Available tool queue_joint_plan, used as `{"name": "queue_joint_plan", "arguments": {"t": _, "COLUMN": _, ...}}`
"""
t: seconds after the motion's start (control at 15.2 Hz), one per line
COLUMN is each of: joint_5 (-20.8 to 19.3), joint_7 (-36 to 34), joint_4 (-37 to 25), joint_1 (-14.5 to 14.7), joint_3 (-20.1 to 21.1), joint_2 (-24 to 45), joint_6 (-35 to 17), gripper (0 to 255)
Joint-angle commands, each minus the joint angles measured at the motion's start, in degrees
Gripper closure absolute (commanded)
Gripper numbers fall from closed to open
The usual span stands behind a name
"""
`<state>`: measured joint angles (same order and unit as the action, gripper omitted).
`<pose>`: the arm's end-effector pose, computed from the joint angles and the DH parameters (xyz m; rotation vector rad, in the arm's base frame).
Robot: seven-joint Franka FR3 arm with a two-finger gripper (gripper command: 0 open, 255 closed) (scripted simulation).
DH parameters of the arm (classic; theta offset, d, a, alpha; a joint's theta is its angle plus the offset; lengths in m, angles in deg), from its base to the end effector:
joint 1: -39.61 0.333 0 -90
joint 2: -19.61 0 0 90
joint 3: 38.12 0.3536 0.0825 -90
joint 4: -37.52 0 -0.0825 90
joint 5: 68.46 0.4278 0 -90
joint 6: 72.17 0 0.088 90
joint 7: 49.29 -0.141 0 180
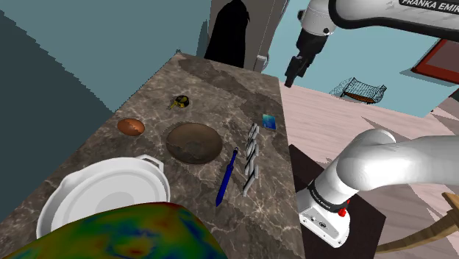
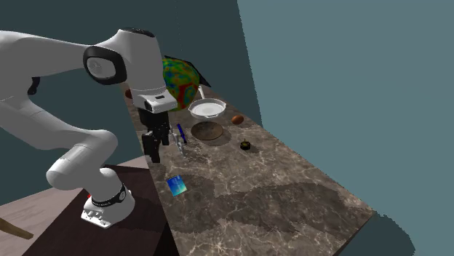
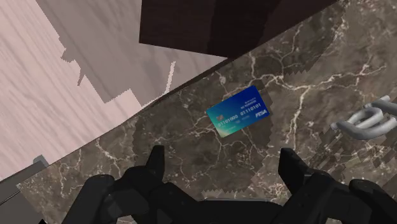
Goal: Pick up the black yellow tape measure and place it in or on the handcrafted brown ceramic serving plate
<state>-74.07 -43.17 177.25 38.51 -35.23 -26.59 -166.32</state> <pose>0.3237 0.0000 0.5540 3.0009 0.1943 0.0059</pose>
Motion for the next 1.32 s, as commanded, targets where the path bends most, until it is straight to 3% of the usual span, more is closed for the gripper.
{"name": "queue_joint_plan", "arguments": {"t": 0.0, "joint_5": 0.00, "joint_7": 0.00, "joint_4": 0.00, "joint_1": 0.00, "joint_3": 0.00, "joint_2": 0.00, "joint_6": 0.00, "gripper": 0}}
{"name": "queue_joint_plan", "arguments": {"t": 0.66, "joint_5": 2.67, "joint_7": -8.18, "joint_4": -7.87, "joint_1": 2.50, "joint_3": 8.23, "joint_2": 18.78, "joint_6": -9.41, "gripper": 0}}
{"name": "queue_joint_plan", "arguments": {"t": 1.25, "joint_5": 0.06, "joint_7": -16.05, "joint_4": -20.56, "joint_1": 3.95, "joint_3": 14.73, "joint_2": 37.64, "joint_6": -13.74, "gripper": 0}}
